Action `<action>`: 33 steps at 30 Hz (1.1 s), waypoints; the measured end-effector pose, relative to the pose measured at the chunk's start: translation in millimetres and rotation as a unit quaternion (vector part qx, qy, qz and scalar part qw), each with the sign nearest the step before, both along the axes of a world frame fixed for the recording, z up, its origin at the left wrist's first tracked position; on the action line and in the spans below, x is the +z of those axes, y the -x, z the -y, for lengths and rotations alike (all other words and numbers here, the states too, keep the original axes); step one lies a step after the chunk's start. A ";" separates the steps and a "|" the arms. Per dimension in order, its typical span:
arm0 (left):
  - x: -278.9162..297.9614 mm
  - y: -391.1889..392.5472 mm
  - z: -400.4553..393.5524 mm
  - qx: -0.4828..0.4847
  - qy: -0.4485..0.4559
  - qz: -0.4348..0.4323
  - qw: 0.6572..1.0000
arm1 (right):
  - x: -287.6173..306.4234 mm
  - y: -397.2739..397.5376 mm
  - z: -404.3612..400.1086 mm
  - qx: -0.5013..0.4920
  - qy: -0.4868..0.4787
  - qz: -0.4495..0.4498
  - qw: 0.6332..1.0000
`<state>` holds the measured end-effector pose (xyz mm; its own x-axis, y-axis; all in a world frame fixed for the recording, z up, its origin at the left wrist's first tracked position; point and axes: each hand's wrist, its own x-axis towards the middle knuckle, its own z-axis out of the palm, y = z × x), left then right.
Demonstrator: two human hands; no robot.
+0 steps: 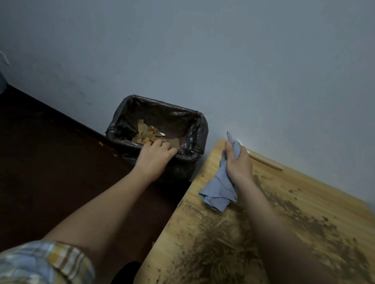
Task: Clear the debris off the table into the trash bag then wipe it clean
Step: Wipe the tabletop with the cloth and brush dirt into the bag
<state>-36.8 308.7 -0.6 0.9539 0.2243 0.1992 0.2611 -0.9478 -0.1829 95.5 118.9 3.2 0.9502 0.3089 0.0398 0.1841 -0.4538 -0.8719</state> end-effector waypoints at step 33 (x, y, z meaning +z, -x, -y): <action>-42.7 0.9 -37.8 -0.060 -0.038 0.116 0.991 | 7.1 -18.4 -52.8 0.027 0.097 0.099 0.990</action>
<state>-37.7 346.5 -43.3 0.8997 0.0883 0.4276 0.1907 -0.9605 -0.2029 113.9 171.6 10.3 0.9117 0.3789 0.1590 0.3714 -0.5944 -0.7133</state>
